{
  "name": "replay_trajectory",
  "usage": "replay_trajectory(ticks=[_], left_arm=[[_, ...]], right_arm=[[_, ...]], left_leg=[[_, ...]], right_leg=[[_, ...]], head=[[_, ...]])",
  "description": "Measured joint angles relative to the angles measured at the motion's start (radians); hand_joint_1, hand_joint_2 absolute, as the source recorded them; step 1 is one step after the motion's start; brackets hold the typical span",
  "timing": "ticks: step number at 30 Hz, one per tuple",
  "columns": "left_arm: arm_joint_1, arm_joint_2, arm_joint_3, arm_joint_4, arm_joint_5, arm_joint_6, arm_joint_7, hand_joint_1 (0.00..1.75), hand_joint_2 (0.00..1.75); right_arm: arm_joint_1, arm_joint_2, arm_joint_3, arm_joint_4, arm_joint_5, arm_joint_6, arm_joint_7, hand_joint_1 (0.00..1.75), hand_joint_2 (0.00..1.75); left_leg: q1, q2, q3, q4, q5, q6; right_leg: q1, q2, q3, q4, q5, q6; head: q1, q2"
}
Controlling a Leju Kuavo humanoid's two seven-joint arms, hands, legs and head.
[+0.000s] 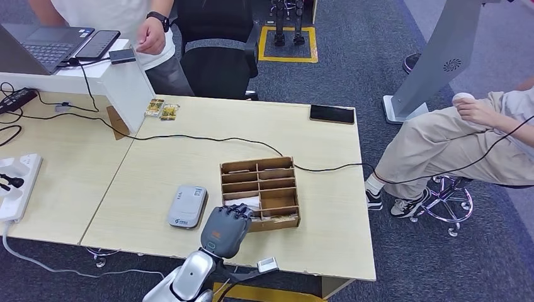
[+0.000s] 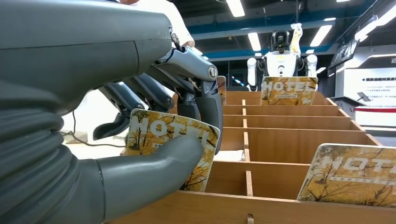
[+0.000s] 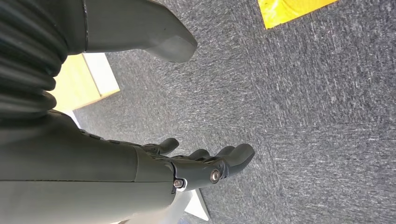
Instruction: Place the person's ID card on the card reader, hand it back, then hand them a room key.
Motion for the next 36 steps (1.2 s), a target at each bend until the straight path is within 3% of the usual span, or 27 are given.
replay_trajectory(ticks=[13, 22, 26, 36], left_arm=[[0.023, -0.012, 0.038, -0.007, 0.082, 0.079, -0.081, 1.75, 1.75], [0.07, -0.078, 0.192, -0.159, 0.126, 0.083, -0.318, 1.75, 1.75], [0.066, -0.111, 0.264, -0.235, 0.22, 0.084, -0.407, 1.75, 1.75], [-0.065, -0.109, 0.311, -0.322, 0.401, 0.084, -0.386, 1.75, 1.75]], right_arm=[[0.0, 0.0, 0.0, 0.004, 0.013, -0.002, -0.012, 0.0, 1.75], [0.0, 0.0, 0.0, 0.012, 0.015, -0.016, -0.013, 0.0, 1.75], [0.0, 0.0, 0.0, 0.02, 0.018, -0.024, -0.013, 0.0, 1.75], [-0.012, -0.012, 0.001, 0.051, 0.034, -0.05, -0.013, 0.0, 1.75]], left_leg=[[0.0, 0.0, 0.0, 0.0, 0.0, 0.0], [0.0, 0.0, 0.0, 0.0, 0.0, 0.0], [0.0, 0.0, 0.0, 0.0, 0.0, 0.0], [0.0, -0.001, 0.0, 0.0, 0.001, 0.0]], right_leg=[[0.0, 0.0, 0.0, 0.0, 0.0, 0.0], [0.0, 0.0, 0.0, 0.0, 0.0, 0.0], [0.0, 0.0, 0.0, 0.0, 0.0, 0.0], [0.0, 0.0, 0.0, 0.0, 0.001, 0.0]], head=[[0.0, 0.0], [0.0, 0.0], [0.0, 0.0], [0.0, 0.0]])
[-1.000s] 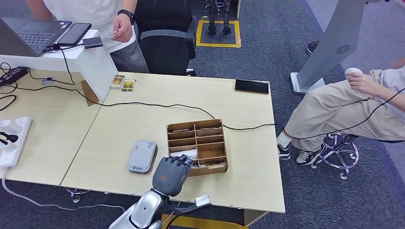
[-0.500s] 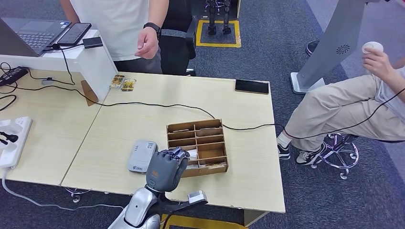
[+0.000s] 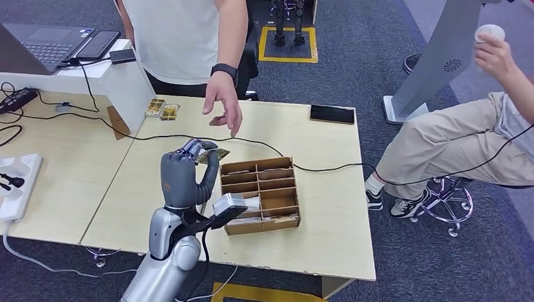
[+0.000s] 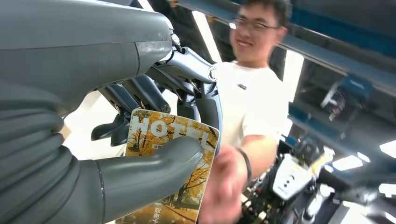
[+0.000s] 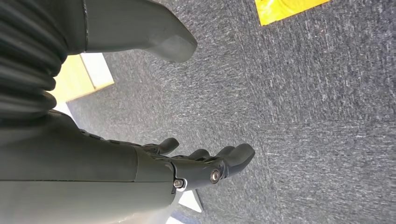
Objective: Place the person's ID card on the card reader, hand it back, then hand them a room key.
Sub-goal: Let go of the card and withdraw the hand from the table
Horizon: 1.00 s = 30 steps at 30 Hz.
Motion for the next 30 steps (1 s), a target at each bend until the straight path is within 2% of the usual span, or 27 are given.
replay_trajectory(ticks=[5, 12, 16, 18, 20, 22, 27, 30], left_arm=[[-0.07, 0.003, 0.012, 0.002, 0.087, 0.0, 0.023, 1.75, 1.75], [-0.161, 0.009, 0.016, 0.049, 0.06, 0.0, 0.118, 1.75, 1.75], [-0.197, 0.013, 0.027, 0.077, -0.015, 0.0, 0.146, 1.71, 1.75], [-0.21, 0.013, 0.037, 0.09, -0.037, 0.0, 0.149, 1.27, 1.75], [-0.219, 0.013, 0.047, 0.1, -0.041, 0.001, 0.146, 0.44, 1.75], [-0.224, 0.013, 0.055, 0.108, -0.038, 0.001, 0.14, 0.01, 1.75], [-0.226, 0.012, 0.068, 0.115, -0.015, 0.001, 0.117, 0.0, 1.75], [-0.225, 0.011, 0.069, 0.115, 0.058, -0.001, 0.095, 0.0, 1.75]], right_arm=[[-0.005, -0.005, 0.003, 0.016, 0.005, -0.008, 0.007, 0.0, 1.75], [-0.008, -0.013, 0.012, 0.031, 0.018, -0.007, 0.021, 0.0, 1.75], [-0.01, -0.02, 0.019, 0.04, 0.018, -0.006, 0.022, 0.0, 1.75], [-0.012, -0.023, 0.023, 0.044, 0.018, -0.006, 0.022, 0.0, 1.75], [-0.012, -0.026, 0.025, 0.048, 0.018, -0.007, 0.023, 0.0, 1.75], [-0.012, -0.028, 0.026, 0.05, 0.018, -0.007, 0.024, 0.0, 1.75], [-0.012, -0.031, 0.028, 0.052, 0.017, -0.007, 0.027, 0.0, 1.75], [-0.012, -0.031, 0.028, 0.053, 0.015, -0.007, 0.03, 0.0, 1.75]], left_leg=[[0.0, 0.0, 0.0, 0.0, 0.0, 0.0], [0.0, 0.0, 0.0, 0.0, 0.0, 0.0], [0.0, 0.0, 0.0, 0.0, 0.0, 0.0], [0.0, 0.0, 0.0, 0.0, 0.0, 0.0], [0.0, 0.0, 0.0, 0.0, 0.0, 0.0], [0.0, 0.0, 0.0, 0.0, 0.0, 0.0], [0.0, 0.0, 0.0, 0.0, 0.0, 0.0], [0.0, 0.0, 0.0, 0.0, 0.0, 0.0]], right_leg=[[0.0, 0.0, 0.0, 0.0, 0.0, 0.0], [0.0, 0.0, 0.0, 0.0, 0.0, 0.0], [0.0, 0.0, 0.0, 0.0, 0.0, 0.0], [0.0, 0.0, 0.0, 0.0, 0.0, 0.0], [0.0, 0.0, 0.0, 0.0, 0.0, 0.0], [0.0, 0.0, 0.0, 0.0, 0.0, 0.0], [0.0, 0.0, 0.0, 0.0, 0.0, 0.0], [0.0, 0.0, 0.0, 0.0, 0.0, 0.0]], head=[[0.0, 0.0], [0.0, 0.0], [0.0, 0.0], [0.0, 0.0], [0.0, 0.0], [0.0, 0.0], [0.0, 0.0], [0.0, 0.0]])
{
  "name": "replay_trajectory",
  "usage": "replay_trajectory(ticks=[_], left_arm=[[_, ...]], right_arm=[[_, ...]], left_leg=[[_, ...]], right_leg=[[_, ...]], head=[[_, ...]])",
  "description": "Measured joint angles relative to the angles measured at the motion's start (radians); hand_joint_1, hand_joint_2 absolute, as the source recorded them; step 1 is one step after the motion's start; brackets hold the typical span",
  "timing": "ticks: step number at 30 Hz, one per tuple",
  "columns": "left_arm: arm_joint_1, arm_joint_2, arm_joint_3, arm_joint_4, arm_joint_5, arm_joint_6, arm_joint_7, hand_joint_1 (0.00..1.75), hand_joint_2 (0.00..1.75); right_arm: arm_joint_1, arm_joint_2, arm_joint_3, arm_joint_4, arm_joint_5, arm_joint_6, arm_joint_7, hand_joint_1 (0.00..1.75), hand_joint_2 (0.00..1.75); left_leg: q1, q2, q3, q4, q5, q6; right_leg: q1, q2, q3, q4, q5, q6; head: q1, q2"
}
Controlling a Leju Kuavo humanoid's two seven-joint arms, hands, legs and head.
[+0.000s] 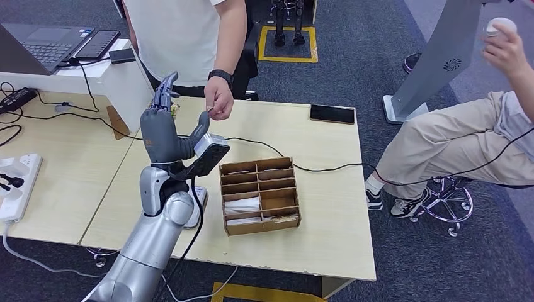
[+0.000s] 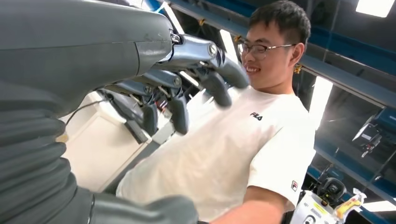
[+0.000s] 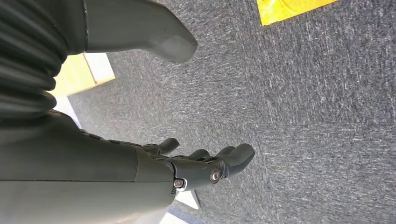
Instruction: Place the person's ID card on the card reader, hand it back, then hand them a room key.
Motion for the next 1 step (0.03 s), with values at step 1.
replay_trajectory(ticks=[1], left_arm=[[0.0, 0.0, 0.0, 0.0, 0.017, -0.001, -0.003, 0.0, 1.75]], right_arm=[[0.0, 0.0, 0.0, 0.0, 0.0, 0.0, 0.001, 0.0, 1.75]], left_leg=[[0.0, 0.0, 0.0, 0.0, 0.0, 0.0]], right_leg=[[0.0, 0.0, 0.0, 0.0, 0.0, 0.0]], head=[[0.0, 0.0]])
